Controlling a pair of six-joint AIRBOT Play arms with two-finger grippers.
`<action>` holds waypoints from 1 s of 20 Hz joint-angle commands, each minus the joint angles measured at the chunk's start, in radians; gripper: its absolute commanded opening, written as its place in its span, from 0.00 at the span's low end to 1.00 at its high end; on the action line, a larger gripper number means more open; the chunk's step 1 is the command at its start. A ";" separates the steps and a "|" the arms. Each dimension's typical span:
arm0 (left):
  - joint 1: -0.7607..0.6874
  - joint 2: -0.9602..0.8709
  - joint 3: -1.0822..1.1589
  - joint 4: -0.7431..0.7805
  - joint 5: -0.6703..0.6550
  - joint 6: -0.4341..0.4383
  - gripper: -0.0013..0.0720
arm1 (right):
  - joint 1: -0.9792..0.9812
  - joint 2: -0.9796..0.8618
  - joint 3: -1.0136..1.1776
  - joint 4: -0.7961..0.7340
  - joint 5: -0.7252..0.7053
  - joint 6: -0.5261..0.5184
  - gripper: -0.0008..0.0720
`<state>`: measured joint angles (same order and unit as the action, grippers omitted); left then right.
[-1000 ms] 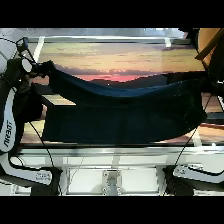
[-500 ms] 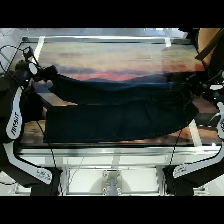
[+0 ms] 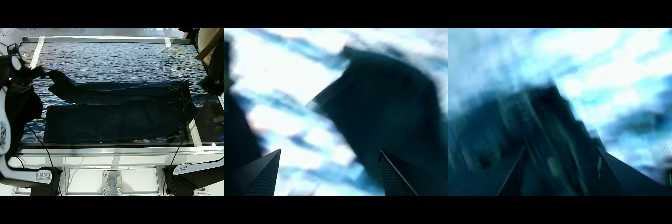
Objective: Fold the clothes and pants, and hang the long-sleeved shirts on hangers.
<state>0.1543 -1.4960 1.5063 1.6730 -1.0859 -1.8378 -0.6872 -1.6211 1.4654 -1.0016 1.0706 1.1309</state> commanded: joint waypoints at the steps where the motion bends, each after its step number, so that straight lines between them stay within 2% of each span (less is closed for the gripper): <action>1: 0.009 0.223 -0.334 0.064 -0.107 -0.011 0.98 | -0.098 0.024 -0.095 -0.068 0.262 -0.100 0.66; 3: 0.016 0.355 -0.576 0.056 -0.092 -0.100 0.98 | -0.107 0.018 -0.158 -0.068 0.227 -0.127 0.66; 5: 0.042 0.462 -0.735 -0.015 -0.038 -0.146 0.98 | -0.087 -0.003 -0.167 -0.068 0.200 -0.145 0.66; 8: 0.109 0.542 -0.825 -0.142 0.004 -0.145 0.98 | -0.032 -0.032 -0.166 -0.068 0.121 -0.175 0.66; 10: 0.149 0.546 -0.835 -0.163 0.004 -0.145 0.98 | 0.006 -0.047 -0.166 -0.068 0.113 -0.208 0.65; 11: 0.164 0.546 -0.835 -0.164 0.006 -0.145 0.98 | 0.020 -0.048 -0.166 -0.068 0.119 -0.209 0.56; 12: 0.178 0.546 -0.835 -0.164 0.005 -0.145 0.98 | 0.027 -0.045 -0.164 -0.068 0.149 -0.235 0.29; 13: 0.190 0.546 -0.835 -0.164 0.005 -0.145 0.98 | 0.027 -0.038 -0.164 -0.068 0.188 -0.275 0.07; 20: 0.209 0.543 -0.855 -0.168 0.002 -0.145 0.98 | -0.135 0.128 -0.166 -0.074 0.311 -0.269 0.07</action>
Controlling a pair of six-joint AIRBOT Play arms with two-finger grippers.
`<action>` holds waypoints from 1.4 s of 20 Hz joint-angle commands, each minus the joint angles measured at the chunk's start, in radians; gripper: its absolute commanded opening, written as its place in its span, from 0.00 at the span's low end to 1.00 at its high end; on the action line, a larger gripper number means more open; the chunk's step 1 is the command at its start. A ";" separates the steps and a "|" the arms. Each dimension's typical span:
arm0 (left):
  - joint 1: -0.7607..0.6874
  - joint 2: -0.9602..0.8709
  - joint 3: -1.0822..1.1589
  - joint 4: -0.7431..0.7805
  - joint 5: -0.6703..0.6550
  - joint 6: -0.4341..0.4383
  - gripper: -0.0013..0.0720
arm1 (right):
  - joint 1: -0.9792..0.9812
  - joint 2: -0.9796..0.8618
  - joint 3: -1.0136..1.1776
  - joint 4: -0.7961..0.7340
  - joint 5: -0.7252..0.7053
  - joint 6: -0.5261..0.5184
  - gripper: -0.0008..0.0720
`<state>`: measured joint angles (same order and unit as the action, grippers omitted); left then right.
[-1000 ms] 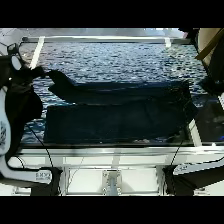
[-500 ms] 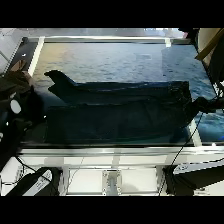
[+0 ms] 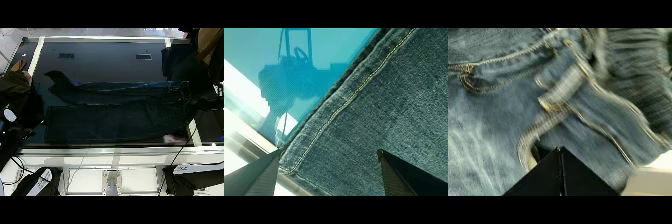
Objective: Fold the clothes and pants, and hang the long-sleeved shirts on hangers.
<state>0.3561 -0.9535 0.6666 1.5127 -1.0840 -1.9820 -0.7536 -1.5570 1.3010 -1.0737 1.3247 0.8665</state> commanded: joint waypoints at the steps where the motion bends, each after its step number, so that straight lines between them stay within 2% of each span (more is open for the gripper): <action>1: 0.007 -0.002 -0.027 -0.008 0.000 0.000 0.98 | -0.115 0.089 -0.006 -0.005 0.087 -0.003 0.07; 4: 0.007 -0.003 -0.071 -0.034 0.011 0.000 0.98 | -0.234 0.143 -0.125 -0.005 0.129 0.010 0.07; 6: 0.007 -0.002 -0.079 -0.056 0.035 0.000 0.98 | -0.285 0.160 -0.266 -0.013 0.092 -0.007 0.07; 7: 0.007 0.001 -0.079 -0.068 0.055 0.000 0.98 | -0.301 0.160 -0.322 0.002 0.064 -0.027 0.10; 9: 0.007 0.001 -0.079 -0.116 0.082 0.000 0.98 | -0.297 0.160 -0.340 0.159 -0.024 -0.036 0.65; 10: 0.006 0.002 -0.079 -0.125 0.087 0.009 0.98 | -0.279 0.160 -0.320 0.231 -0.056 -0.061 0.66; 11: 0.006 0.001 -0.079 -0.135 0.086 0.026 0.98 | -0.248 0.160 -0.283 0.241 -0.101 -0.076 0.68; 13: 0.006 0.002 -0.079 -0.134 0.091 0.027 0.98 | -0.162 0.159 -0.196 0.170 -0.192 -0.065 0.68; 15: 0.006 0.001 -0.079 -0.134 0.099 0.034 0.98 | -0.070 0.134 -0.107 0.063 -0.250 -0.010 0.68; 17: 0.007 0.002 -0.082 -0.129 0.052 0.032 0.98 | -0.017 0.063 -0.028 0.002 -0.223 0.073 0.68; 19: 0.008 0.021 -0.095 -0.128 0.040 0.021 0.98 | -0.012 -0.013 0.006 -0.001 -0.148 0.106 0.68; 21: 0.008 0.055 -0.107 -0.083 0.026 -0.012 0.98 | -0.034 -0.063 0.004 -0.003 -0.130 0.128 0.68; 24: 0.039 0.076 -0.134 -0.077 -0.090 -0.011 0.98 | -0.057 -0.106 0.004 -0.004 -0.126 0.136 0.68; 28: 0.053 0.089 -0.147 -0.078 -0.087 -0.031 0.98 | -0.056 -0.113 0.004 -0.003 -0.056 0.134 0.68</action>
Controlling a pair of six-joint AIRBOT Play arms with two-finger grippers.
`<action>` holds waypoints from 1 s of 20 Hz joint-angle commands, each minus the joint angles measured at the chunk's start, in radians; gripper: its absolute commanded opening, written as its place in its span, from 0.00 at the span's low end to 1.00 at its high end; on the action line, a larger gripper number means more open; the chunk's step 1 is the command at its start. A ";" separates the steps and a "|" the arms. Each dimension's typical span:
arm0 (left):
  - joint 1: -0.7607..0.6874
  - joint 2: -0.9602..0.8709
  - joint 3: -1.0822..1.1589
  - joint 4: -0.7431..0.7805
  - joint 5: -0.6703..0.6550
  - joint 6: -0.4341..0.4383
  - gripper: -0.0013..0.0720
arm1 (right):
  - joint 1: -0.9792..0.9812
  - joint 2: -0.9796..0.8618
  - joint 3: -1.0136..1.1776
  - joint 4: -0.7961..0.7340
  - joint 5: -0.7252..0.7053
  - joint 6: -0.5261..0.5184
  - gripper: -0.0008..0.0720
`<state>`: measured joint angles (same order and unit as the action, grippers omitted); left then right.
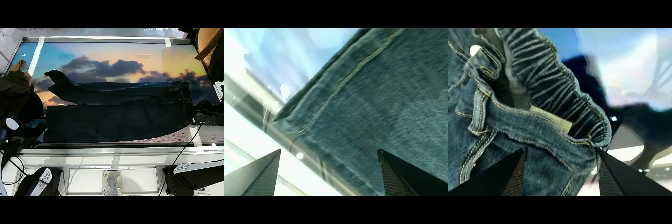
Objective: Fold the clothes and pants, and hang the long-sleeved shirts on hangers.
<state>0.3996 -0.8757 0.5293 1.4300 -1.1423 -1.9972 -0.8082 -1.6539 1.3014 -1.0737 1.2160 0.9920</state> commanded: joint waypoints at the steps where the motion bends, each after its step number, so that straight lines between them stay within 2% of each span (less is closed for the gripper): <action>1: 0.012 0.011 -0.010 0.005 -0.023 -0.016 0.98 | -0.006 -0.014 0.004 -0.004 0.067 0.008 0.68; 5: 0.012 0.008 -0.042 -0.010 -0.022 -0.020 0.98 | -0.059 0.002 0.004 0.039 0.151 -0.009 0.68; 7: 0.011 0.013 -0.091 -0.032 0.001 -0.027 0.98 | -0.122 0.037 0.003 0.094 0.212 -0.034 0.62; 11: 0.012 0.027 -0.159 -0.153 0.211 -0.047 0.98 | -0.247 0.133 -0.053 0.205 0.223 -0.061 0.62; 14: 0.012 0.025 -0.189 -0.149 0.264 -0.068 0.96 | -0.272 0.163 -0.142 0.214 0.223 -0.088 0.62; 15: 0.012 0.025 -0.192 -0.149 0.286 -0.072 0.81 | -0.271 0.164 -0.171 0.223 0.224 -0.095 0.62; 17: 0.012 0.025 -0.192 -0.149 0.323 -0.087 0.45 | -0.270 0.164 -0.228 0.279 0.219 -0.121 0.62; 18: 0.012 0.025 -0.192 -0.149 0.335 -0.087 0.20 | -0.270 0.164 -0.248 0.304 0.212 -0.127 0.62; 19: 0.012 0.025 -0.192 -0.149 0.344 -0.087 0.04 | -0.270 0.164 -0.264 0.321 0.206 -0.136 0.62; 20: 0.012 0.025 -0.191 -0.149 0.351 -0.087 0.04 | -0.270 0.164 -0.276 0.330 0.203 -0.146 0.62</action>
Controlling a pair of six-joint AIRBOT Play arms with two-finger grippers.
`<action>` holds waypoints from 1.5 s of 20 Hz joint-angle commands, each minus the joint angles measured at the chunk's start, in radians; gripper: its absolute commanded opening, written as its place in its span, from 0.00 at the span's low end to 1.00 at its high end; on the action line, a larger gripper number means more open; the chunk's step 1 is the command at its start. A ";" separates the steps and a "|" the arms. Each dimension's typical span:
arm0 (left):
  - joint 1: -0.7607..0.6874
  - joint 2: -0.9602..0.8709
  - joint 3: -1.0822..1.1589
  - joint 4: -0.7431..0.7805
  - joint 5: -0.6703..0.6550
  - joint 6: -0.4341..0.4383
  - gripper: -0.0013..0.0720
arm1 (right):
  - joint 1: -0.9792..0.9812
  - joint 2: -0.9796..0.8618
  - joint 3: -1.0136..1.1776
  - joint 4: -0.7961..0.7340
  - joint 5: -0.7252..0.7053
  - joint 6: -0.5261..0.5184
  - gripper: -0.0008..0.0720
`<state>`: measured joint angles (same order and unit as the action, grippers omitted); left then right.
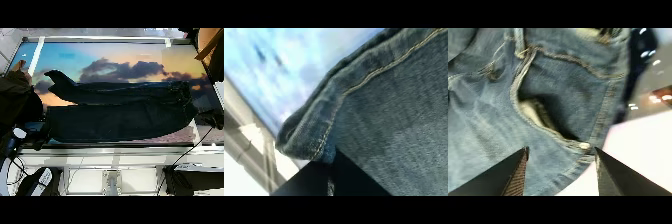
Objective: Fold the clothes and pants, and hang the long-sleeved shirts on hangers.
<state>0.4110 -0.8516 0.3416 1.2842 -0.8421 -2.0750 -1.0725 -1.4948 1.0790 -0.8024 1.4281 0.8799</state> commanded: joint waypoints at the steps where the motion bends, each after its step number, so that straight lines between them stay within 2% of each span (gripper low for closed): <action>1: 0.000 0.002 -0.002 -0.003 0.058 -0.009 0.04 | -0.005 0.005 -0.061 0.060 -0.016 -0.037 0.62; 4: 0.000 0.011 0.000 -0.003 0.062 -0.008 0.04 | -0.005 0.005 -0.132 0.063 -0.085 -0.064 0.62; 9: 0.000 0.036 0.000 -0.003 0.062 -0.005 0.04 | -0.005 0.002 -0.291 0.109 -0.327 -0.097 0.68; 13: 0.000 0.039 0.002 -0.002 0.071 -0.005 0.04 | 0.020 0.002 -0.297 0.313 -0.403 -0.203 0.68; 18: 0.000 0.039 0.002 -0.003 0.072 -0.005 0.04 | 0.166 -0.001 -0.297 0.288 -0.604 -0.180 0.66; 20: 0.000 0.039 0.002 -0.002 0.072 -0.004 0.04 | 0.197 -0.002 -0.297 0.291 -0.652 -0.163 0.58; 21: 0.000 0.039 0.002 -0.002 0.072 -0.004 0.04 | 0.201 -0.002 -0.295 0.293 -0.650 -0.163 0.47; 22: 0.000 0.039 0.002 -0.002 0.072 -0.004 0.04 | 0.200 -0.002 -0.294 0.294 -0.643 -0.164 0.32; 23: 0.000 0.039 0.002 -0.002 0.072 -0.003 0.04 | 0.196 -0.001 -0.293 0.294 -0.635 -0.164 0.13; 24: 0.000 0.039 0.004 -0.003 0.072 0.014 0.04 | 0.190 0.003 -0.293 0.294 -0.633 -0.164 0.07; 30: 0.000 0.039 0.006 -0.003 0.070 0.033 0.04 | 0.095 0.127 -0.293 0.260 -0.589 -0.164 0.07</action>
<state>0.4110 -0.8135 0.3466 1.2812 -0.7708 -2.0491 -0.9333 -1.4284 0.7849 -0.5152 0.8177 0.7151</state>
